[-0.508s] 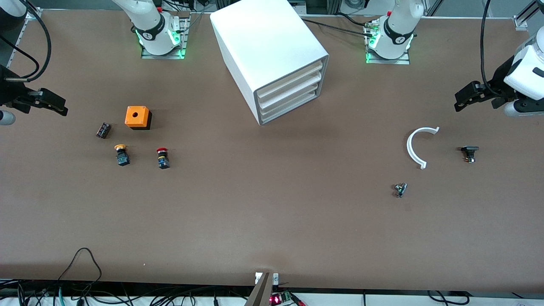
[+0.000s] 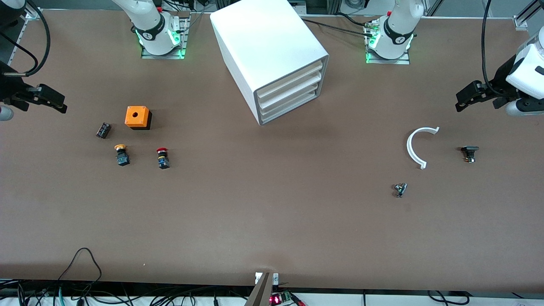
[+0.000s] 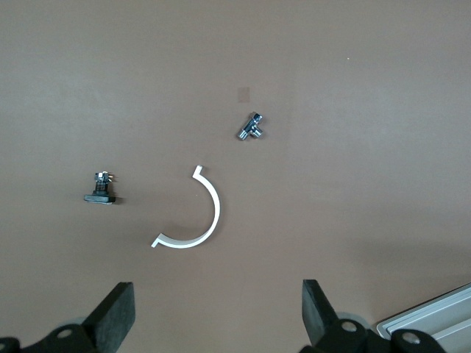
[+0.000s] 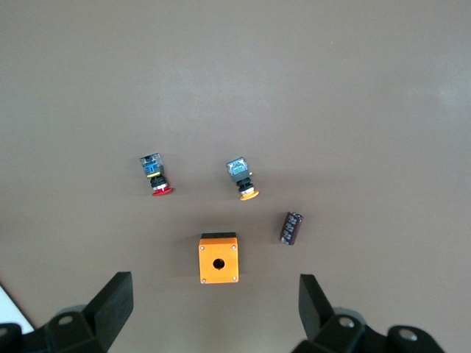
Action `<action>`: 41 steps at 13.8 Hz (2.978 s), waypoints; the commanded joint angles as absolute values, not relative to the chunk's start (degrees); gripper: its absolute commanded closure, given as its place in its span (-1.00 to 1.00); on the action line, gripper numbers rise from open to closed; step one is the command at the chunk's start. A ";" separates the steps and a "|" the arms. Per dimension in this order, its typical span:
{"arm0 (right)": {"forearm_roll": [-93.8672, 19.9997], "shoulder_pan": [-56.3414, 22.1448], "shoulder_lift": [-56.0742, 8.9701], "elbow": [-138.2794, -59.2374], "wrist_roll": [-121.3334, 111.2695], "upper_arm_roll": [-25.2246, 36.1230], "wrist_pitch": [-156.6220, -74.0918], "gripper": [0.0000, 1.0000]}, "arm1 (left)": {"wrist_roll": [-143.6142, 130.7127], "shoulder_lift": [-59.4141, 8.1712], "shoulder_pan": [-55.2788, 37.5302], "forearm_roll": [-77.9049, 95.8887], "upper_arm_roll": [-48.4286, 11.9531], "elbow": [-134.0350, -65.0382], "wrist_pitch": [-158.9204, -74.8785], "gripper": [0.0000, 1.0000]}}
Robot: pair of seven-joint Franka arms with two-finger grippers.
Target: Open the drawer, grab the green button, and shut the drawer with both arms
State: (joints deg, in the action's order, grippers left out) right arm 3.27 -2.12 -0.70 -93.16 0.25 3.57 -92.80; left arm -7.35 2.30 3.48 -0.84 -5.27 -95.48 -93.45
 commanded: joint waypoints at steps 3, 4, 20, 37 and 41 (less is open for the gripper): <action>3.87 -2.11 1.75 -94.83 1.14 3.16 -92.02 -1.00 | -7.03 0.88 3.43 -0.26 -6.06 -93.08 -91.76 -1.00; 3.78 -2.11 2.02 -95.44 1.14 3.16 -92.46 -1.00 | -7.21 0.97 3.51 -0.09 -6.15 -93.08 -91.67 -1.00; 3.78 -2.02 6.16 -101.26 0.62 3.34 -94.75 -1.00 | -2.11 -18.26 1.68 20.07 -9.75 -101.75 -91.66 -1.00; 2.90 -8.70 -4.39 -100.11 0.87 2.64 -96.42 -1.00 | 12.39 -31.55 -6.68 56.08 -23.20 -121.81 -114.43 -0.51; 0.36 -10.10 -7.55 -97.75 1.05 2.64 -97.12 -1.00 | 12.48 -31.55 -6.68 55.90 -23.12 -123.66 -116.88 1.00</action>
